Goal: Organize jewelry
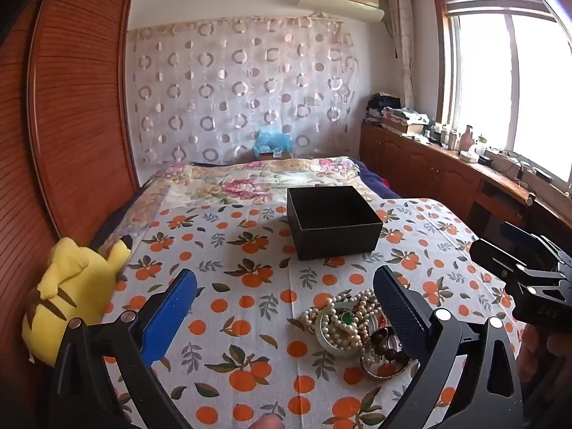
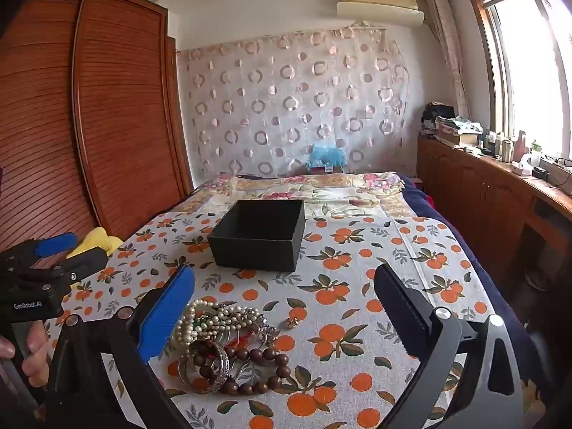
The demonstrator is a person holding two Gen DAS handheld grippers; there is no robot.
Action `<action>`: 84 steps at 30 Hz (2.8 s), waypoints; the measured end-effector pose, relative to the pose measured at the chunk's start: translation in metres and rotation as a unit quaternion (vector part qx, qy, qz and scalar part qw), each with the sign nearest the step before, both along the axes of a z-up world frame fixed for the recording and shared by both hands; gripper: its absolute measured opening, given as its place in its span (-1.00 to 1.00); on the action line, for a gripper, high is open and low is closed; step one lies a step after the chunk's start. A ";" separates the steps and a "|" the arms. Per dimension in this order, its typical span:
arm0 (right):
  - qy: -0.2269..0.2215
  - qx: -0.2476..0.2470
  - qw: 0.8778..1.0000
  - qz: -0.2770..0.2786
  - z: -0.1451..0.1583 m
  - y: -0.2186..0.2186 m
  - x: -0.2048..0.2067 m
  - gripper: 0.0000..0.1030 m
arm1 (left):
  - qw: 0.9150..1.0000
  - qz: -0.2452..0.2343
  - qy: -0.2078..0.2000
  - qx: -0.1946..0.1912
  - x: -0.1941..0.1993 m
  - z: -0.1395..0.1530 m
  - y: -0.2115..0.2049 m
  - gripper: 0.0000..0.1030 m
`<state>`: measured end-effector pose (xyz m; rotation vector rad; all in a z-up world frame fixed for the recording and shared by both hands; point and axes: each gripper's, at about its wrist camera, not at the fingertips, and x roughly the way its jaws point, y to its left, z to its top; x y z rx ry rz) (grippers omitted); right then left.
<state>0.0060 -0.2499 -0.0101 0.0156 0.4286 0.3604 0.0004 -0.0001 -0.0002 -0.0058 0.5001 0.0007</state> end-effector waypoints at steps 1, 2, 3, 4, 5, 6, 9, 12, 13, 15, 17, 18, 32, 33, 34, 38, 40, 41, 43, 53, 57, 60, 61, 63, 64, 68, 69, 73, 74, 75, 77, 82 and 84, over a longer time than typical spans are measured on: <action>0.001 -0.001 1.000 0.000 0.000 0.000 0.000 0.95 | 1.000 0.000 -0.001 -0.001 0.000 0.000 0.000 0.85; 0.001 0.000 1.000 0.000 0.000 0.000 0.000 0.95 | 1.000 0.000 -0.001 -0.002 0.000 0.000 0.000 0.85; 0.000 0.001 1.000 0.000 0.000 0.000 0.000 0.95 | 1.000 0.001 -0.001 -0.002 0.000 0.000 0.000 0.85; 0.000 0.001 1.000 0.000 0.000 0.000 0.000 0.95 | 1.000 0.001 0.000 -0.001 0.000 0.000 0.000 0.85; 0.001 0.001 1.000 0.000 0.000 0.000 0.001 0.95 | 1.000 0.001 -0.001 -0.002 0.000 0.000 0.000 0.85; 0.001 0.001 1.000 0.000 0.000 0.000 0.001 0.95 | 1.000 0.001 -0.001 -0.003 0.000 0.000 0.001 0.85; 0.003 0.001 1.000 0.000 -0.001 0.000 0.002 0.95 | 1.000 0.002 -0.003 -0.005 0.000 0.001 0.001 0.85; 0.003 0.000 1.000 0.000 -0.001 0.000 0.001 0.95 | 1.000 0.002 -0.005 -0.006 0.000 0.003 0.001 0.85; 0.003 0.000 1.000 0.000 -0.001 0.000 0.001 0.95 | 1.000 0.002 -0.004 -0.003 0.000 0.003 0.002 0.85; 0.003 0.001 1.000 0.001 -0.001 0.000 0.001 0.95 | 1.000 0.002 -0.004 -0.003 0.000 0.003 0.001 0.85; 0.003 0.000 1.000 0.001 -0.001 0.000 0.001 0.95 | 1.000 0.003 -0.005 -0.003 0.001 0.004 0.001 0.85; 0.003 0.001 1.000 0.001 -0.001 0.000 0.001 0.95 | 1.000 0.003 -0.005 -0.003 0.002 0.004 0.001 0.85; 0.002 0.000 1.000 0.000 0.000 0.000 0.000 0.95 | 1.000 0.001 -0.009 -0.006 -0.002 0.009 0.000 0.85; 0.002 0.001 1.000 0.000 0.000 0.000 0.000 0.95 | 1.000 0.001 -0.012 -0.006 -0.005 0.014 -0.001 0.85; 0.002 0.000 1.000 0.000 0.000 0.000 0.000 0.95 | 1.000 0.000 -0.013 -0.006 -0.006 0.016 -0.002 0.85; 0.002 0.001 1.000 0.000 0.000 0.000 0.000 0.95 | 1.000 0.001 -0.015 -0.005 -0.005 0.020 -0.003 0.85; 0.002 0.000 1.000 0.000 0.000 0.000 0.000 0.95 | 1.000 0.000 -0.015 -0.006 -0.007 0.018 -0.002 0.85; 0.002 0.000 1.000 0.000 0.000 0.000 0.000 0.95 | 1.000 0.001 -0.014 -0.006 -0.007 0.019 -0.002 0.85; 0.002 0.001 1.000 0.000 0.000 0.000 0.000 0.95 | 1.000 0.001 -0.014 -0.007 -0.007 0.021 -0.002 0.85; 0.002 0.001 1.000 0.000 -0.001 0.000 0.000 0.95 | 1.000 0.001 -0.015 -0.005 -0.008 0.018 -0.002 0.85; 0.002 0.001 1.000 0.000 -0.002 0.000 0.000 0.95 | 1.000 0.001 -0.014 -0.005 -0.009 0.021 -0.003 0.85; 0.001 0.001 1.000 0.000 -0.002 0.000 0.000 0.95 | 1.000 0.001 -0.013 -0.004 -0.009 0.023 -0.004 0.85; 0.002 0.001 1.000 0.000 -0.002 0.000 0.000 0.95 | 1.000 0.001 -0.012 -0.005 -0.009 0.024 -0.004 0.85; 0.002 0.001 1.000 0.000 -0.002 0.000 0.000 0.95 | 1.000 0.001 -0.012 -0.005 -0.009 0.026 -0.005 0.85; 0.002 0.001 1.000 0.000 -0.002 0.000 0.000 0.95 | 1.000 0.001 -0.012 -0.005 -0.010 0.027 -0.005 0.85; 0.002 0.001 1.000 0.000 -0.002 0.000 0.000 0.95 | 1.000 0.001 -0.015 -0.006 -0.008 0.015 -0.001 0.85; 0.002 0.001 1.000 0.000 -0.002 0.000 -0.001 0.95 | 1.000 0.000 -0.015 -0.005 -0.008 0.016 -0.001 0.85; 0.002 0.001 1.000 0.000 -0.002 0.001 -0.001 0.95 | 1.000 0.001 -0.013 -0.006 -0.008 0.016 -0.001 0.85; 0.002 0.001 1.000 0.000 -0.002 0.001 -0.001 0.95 | 1.000 0.001 -0.013 -0.006 -0.009 0.017 -0.001 0.85; 0.002 0.001 1.000 0.000 -0.002 0.001 -0.001 0.95 | 1.000 0.001 -0.014 -0.006 -0.008 0.016 -0.001 0.85; 0.001 0.001 1.000 0.001 -0.002 0.001 -0.001 0.95 | 1.000 0.001 -0.013 -0.006 -0.009 0.017 -0.001 0.85; 0.002 0.001 1.000 0.001 -0.001 0.000 0.000 0.95 | 1.000 0.001 -0.013 -0.006 -0.008 0.015 -0.001 0.85; 0.003 0.002 1.000 0.002 -0.001 0.000 0.000 0.95 | 1.000 0.001 -0.013 -0.006 -0.008 0.015 -0.001 0.85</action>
